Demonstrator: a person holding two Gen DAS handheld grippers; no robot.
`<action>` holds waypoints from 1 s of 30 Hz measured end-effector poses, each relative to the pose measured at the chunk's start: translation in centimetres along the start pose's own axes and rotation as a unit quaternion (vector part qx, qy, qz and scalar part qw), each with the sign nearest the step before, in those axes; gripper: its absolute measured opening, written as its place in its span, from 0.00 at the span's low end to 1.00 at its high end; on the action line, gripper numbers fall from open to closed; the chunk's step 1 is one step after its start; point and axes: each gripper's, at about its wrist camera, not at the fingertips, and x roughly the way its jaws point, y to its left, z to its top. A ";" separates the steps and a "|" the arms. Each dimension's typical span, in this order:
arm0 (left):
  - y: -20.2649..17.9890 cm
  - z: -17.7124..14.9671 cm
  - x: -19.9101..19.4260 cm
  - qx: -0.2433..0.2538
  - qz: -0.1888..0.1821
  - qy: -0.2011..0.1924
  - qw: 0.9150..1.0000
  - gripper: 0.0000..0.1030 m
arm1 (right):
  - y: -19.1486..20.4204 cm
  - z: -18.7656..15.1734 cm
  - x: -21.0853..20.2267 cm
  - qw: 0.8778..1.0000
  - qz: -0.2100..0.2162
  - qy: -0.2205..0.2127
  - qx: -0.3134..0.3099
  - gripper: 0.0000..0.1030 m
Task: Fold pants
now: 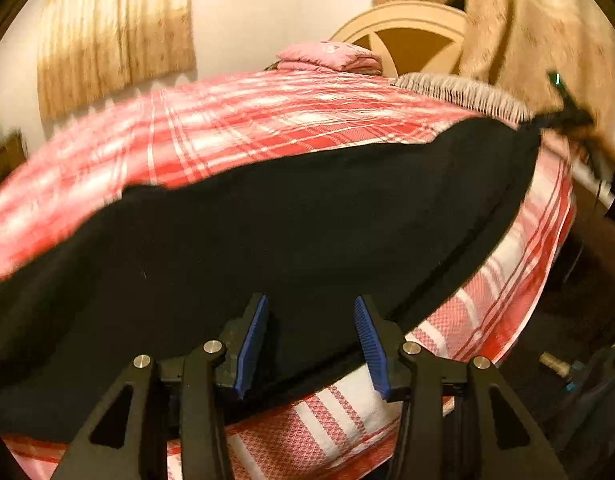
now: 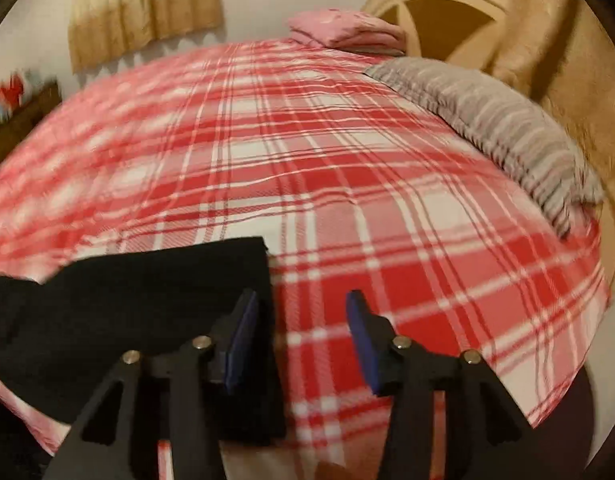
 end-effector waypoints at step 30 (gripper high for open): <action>-5.1 2.1 3.5 0.064 -0.040 0.004 0.997 0.46 | 23.9 -12.1 -3.0 0.897 0.015 -0.049 -0.440 0.33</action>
